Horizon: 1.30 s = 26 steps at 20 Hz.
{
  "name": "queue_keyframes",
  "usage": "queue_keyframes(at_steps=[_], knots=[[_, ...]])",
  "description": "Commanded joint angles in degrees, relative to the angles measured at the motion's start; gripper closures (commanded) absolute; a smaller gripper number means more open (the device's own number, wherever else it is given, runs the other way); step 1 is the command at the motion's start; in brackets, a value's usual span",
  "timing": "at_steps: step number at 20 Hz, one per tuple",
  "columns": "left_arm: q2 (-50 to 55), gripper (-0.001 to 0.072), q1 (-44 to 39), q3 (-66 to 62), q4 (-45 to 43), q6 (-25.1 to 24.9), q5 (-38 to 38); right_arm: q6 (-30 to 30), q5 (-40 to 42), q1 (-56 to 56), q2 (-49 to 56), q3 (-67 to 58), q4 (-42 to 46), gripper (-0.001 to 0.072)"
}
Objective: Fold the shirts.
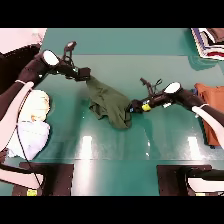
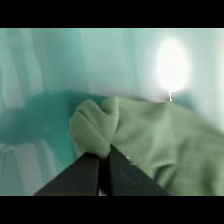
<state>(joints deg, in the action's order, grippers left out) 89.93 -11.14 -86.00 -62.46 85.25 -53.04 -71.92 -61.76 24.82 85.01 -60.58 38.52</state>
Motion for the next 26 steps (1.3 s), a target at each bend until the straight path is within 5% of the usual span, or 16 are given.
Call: queue_keyframes(at_steps=[1, 9, 15, 20, 26], knots=[[-10.4, 0.0679, 0.0, -1.1, -4.7, 0.1, 1.5, -4.1, -1.6, -4.5, -8.6, -6.3, 10.1, 0.0698], [-41.4, 0.0679, -0.7, -5.4, -3.0, -1.7, -2.7, -6.2, -14.1, -14.9, -28.1, -30.4, 18.0, 0.0698], [-44.6, 0.0681, -0.7, -3.9, -3.4, -1.2, -14.7, -11.1, -22.7, -14.3, -25.0, -41.6, 24.6, 0.0699], [-44.2, 0.0681, -0.7, 16.3, -4.6, 0.3, -21.4, -13.9, -25.2, -5.9, -20.4, -30.1, 29.9, 0.0699], [-44.2, 0.0677, -11.7, 46.4, -3.0, 0.3, -15.1, -15.5, -19.5, -3.5, -20.5, -12.1, 33.1, 0.0699]])
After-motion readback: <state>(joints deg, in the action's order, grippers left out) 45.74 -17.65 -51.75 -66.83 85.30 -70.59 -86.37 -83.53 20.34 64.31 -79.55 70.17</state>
